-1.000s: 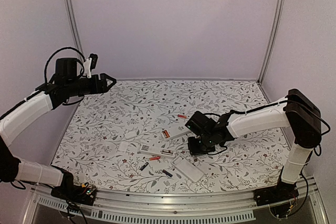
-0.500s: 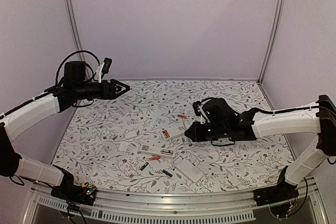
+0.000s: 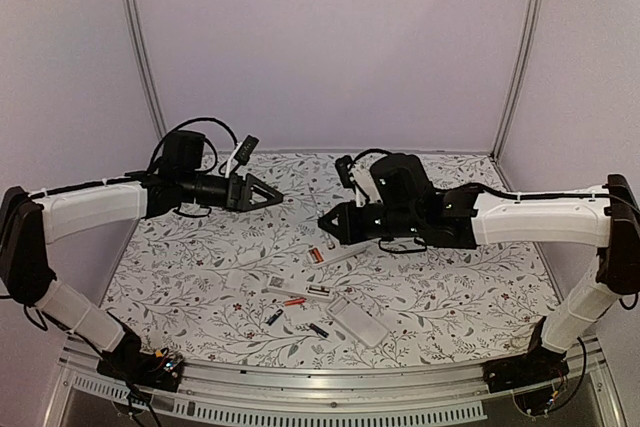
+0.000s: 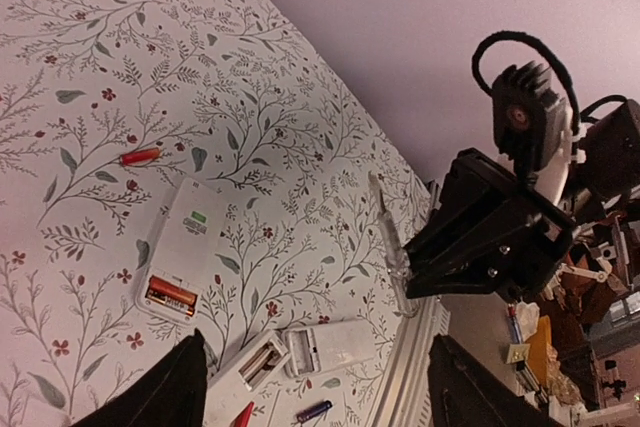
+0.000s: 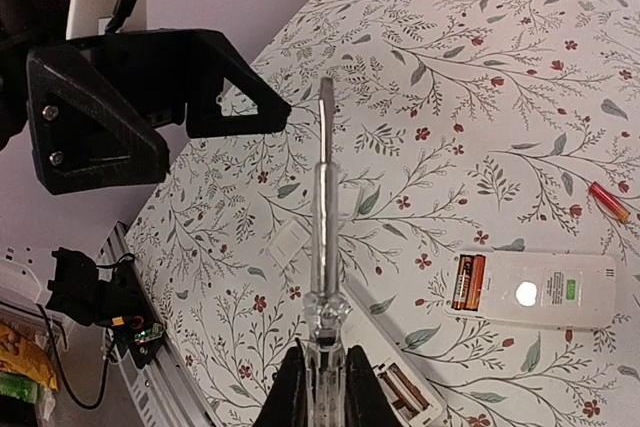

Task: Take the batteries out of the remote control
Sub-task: Pass from the right arm to the left

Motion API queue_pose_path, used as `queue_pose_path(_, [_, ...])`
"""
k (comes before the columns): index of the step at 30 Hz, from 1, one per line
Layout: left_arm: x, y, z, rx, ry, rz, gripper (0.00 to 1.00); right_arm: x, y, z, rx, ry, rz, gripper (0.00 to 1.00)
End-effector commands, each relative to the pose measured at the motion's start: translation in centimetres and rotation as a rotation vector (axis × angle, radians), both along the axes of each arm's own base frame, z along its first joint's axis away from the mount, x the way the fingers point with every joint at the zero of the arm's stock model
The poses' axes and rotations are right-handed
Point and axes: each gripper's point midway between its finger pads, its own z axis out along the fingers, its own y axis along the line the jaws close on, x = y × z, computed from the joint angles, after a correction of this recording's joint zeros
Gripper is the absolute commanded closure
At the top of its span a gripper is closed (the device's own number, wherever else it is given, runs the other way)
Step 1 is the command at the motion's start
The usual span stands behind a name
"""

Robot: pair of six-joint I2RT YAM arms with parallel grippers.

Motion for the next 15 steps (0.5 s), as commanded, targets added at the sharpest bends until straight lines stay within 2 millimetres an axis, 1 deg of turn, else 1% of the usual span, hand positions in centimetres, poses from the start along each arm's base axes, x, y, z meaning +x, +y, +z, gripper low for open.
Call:
queue_pose_path(1, [-0.8,-1.1,-0.5,-0.050,0.058,-0.057,0.24,-0.2,1.6,-2.0,-0.105,-0.027,0.046,1.00])
queue_pose_path(2, [-0.9,-1.2,-0.5,-0.058,0.065,-0.064,0.24,-0.2,2.0,-1.8,-0.108,-0.034,0.052,1.00])
queue_pose_path(3, [-0.9,-1.2,-0.6,-0.064,0.074,-0.067,0.24,-0.1,2.3,-2.1,-0.121,-0.039,0.059,1.00])
queue_pose_path(4, [-0.9,-1.3,-0.8,-0.067,0.081,-0.070,0.24,-0.1,2.6,-1.9,-0.123,-0.045,0.065,1.00])
queue_pose_path(8, [-0.9,-1.4,-1.1,-0.071,0.101,-0.073,0.24,0.1,3.6,-2.2,-0.147,-0.059,0.086,1.00])
queue_pose_path(10, [-0.9,-1.4,-1.3,-0.071,0.109,-0.073,0.26,0.1,4.0,-2.3,-0.152,-0.067,0.099,1.00])
queue_pose_path(15, [-0.7,-1.6,-2.4,-0.061,0.155,-0.074,0.46,-0.2,5.0,-2.8,-0.193,-0.073,0.123,1.00])
